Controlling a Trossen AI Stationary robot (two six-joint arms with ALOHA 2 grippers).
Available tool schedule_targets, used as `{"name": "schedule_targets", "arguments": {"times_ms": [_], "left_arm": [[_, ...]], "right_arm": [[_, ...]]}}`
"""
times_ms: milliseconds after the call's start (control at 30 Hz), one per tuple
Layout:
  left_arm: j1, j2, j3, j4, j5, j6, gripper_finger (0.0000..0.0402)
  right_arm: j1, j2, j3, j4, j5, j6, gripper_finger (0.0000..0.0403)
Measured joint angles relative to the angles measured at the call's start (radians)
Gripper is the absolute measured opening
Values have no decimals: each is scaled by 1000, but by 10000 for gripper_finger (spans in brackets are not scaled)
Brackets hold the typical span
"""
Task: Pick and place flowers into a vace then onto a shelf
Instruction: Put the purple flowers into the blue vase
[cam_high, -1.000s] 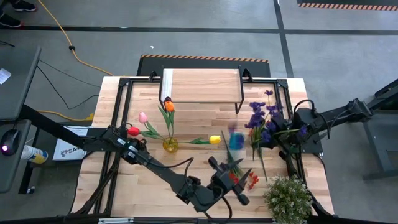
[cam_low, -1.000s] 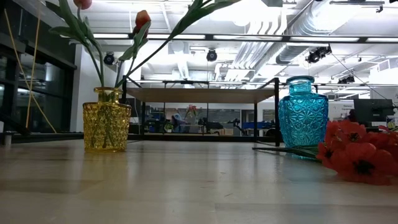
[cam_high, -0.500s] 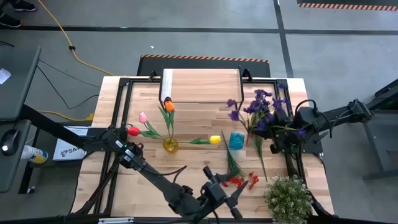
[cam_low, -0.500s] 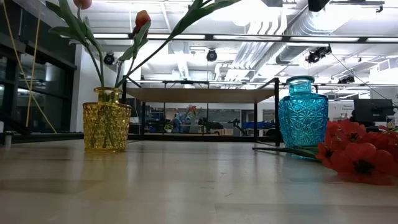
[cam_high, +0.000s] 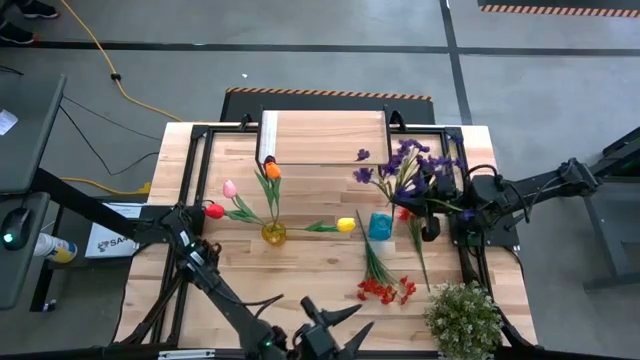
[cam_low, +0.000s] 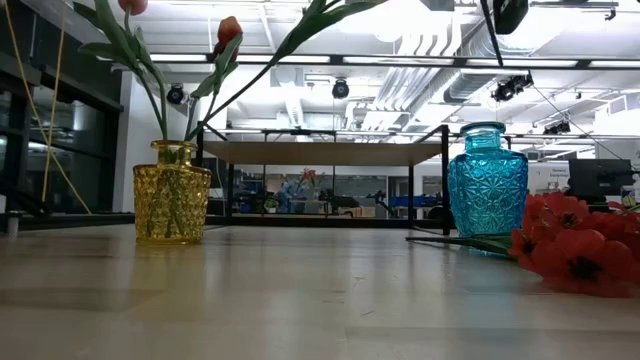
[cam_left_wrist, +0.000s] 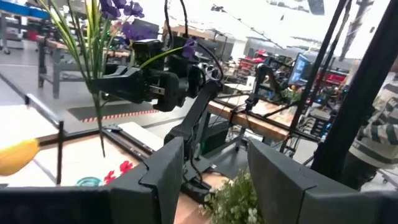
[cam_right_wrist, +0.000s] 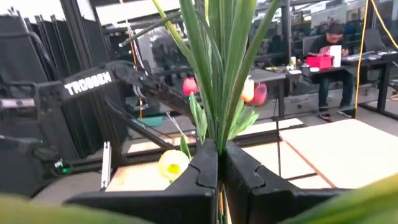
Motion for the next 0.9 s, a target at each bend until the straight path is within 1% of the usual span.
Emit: {"name": "schedule_targets", "arguments": {"times_ms": [100,267,567,900], "left_arm": [[-20,0,0,0,-37,0,205],[-42,0,0,-2,-67,0,199],[-48,0,0,-11,-72,0,198],[-47,0,0,-38,-72,0,196]], "right_arm": [[0,28,0,3,6,-1,1],[0,86,0,11,41,-18,2],[0,165,-1,33,142,-26,5],[0,186,-1,23,165,2,8]]}}
